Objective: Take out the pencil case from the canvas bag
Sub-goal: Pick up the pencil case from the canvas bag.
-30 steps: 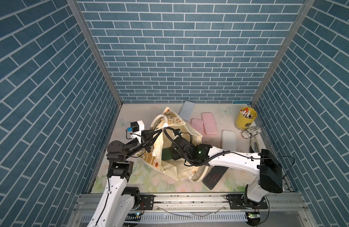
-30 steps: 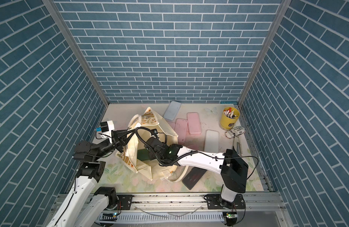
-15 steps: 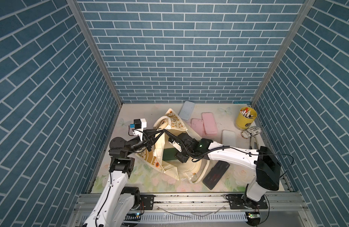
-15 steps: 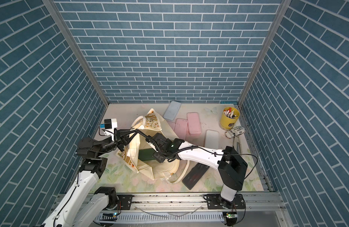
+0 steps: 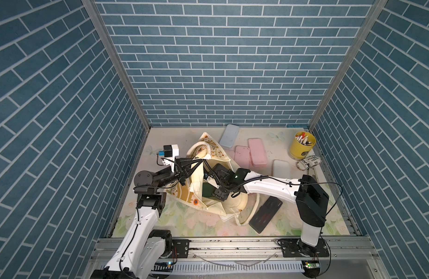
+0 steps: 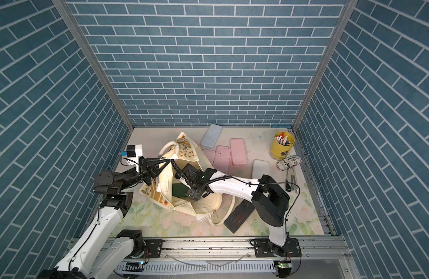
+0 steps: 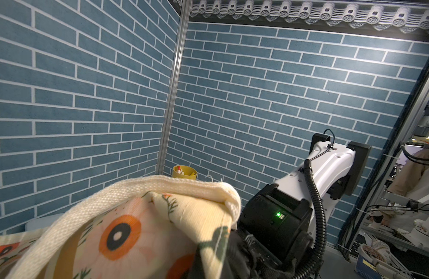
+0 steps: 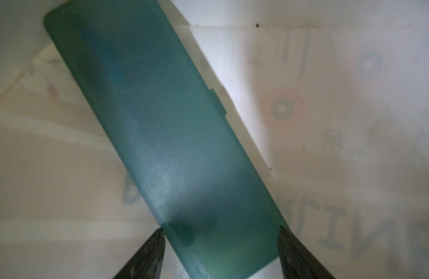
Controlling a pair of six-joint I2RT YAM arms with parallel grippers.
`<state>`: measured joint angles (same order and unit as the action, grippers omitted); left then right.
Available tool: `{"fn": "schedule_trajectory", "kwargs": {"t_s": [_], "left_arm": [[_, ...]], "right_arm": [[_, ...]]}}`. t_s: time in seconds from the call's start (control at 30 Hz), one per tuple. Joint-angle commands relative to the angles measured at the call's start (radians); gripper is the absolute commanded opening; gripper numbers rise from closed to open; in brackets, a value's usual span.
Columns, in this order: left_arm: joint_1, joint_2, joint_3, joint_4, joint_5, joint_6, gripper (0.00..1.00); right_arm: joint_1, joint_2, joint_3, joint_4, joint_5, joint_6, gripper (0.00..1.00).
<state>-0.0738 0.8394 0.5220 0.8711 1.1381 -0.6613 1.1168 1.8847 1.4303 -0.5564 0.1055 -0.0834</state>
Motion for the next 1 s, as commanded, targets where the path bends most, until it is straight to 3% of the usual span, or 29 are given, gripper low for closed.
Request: {"fn": "schedule_trajectory", "kwargs": {"t_s": [0.0, 0.17, 0.3, 0.4, 0.63, 0.8, 0.97], "left_arm": [[-0.015, -0.018, -0.003, 0.158, 0.068, -0.033, 0.00], [-0.015, -0.017, -0.008, 0.154, 0.060, -0.024, 0.00], [-0.016, -0.013, -0.009, 0.141, 0.045, -0.001, 0.00], [-0.015, -0.017, -0.010, 0.128, 0.025, 0.020, 0.00], [-0.015, -0.029, -0.018, 0.145, 0.023, 0.025, 0.00], [-0.015, -0.027, -0.025, 0.164, 0.018, 0.018, 0.00], [-0.015, -0.011, -0.032, 0.206, 0.001, -0.011, 0.00]], "right_arm": [[-0.012, 0.063, 0.065, -0.104, 0.028, -0.006, 0.73], [0.022, 0.063, 0.096, -0.123, 0.076, -0.006, 0.72], [0.072, 0.044, 0.115, -0.087, 0.268, 0.043, 0.73], [0.071, 0.026, 0.136, -0.099, 0.361, 0.248, 0.72], [0.070, -0.067, 0.031, 0.039, 0.312, 0.661, 0.70], [0.069, -0.136, -0.053, 0.140, 0.341, 0.870, 0.70], [0.067, -0.136, -0.069, 0.115, 0.396, 1.088, 0.71]]}}
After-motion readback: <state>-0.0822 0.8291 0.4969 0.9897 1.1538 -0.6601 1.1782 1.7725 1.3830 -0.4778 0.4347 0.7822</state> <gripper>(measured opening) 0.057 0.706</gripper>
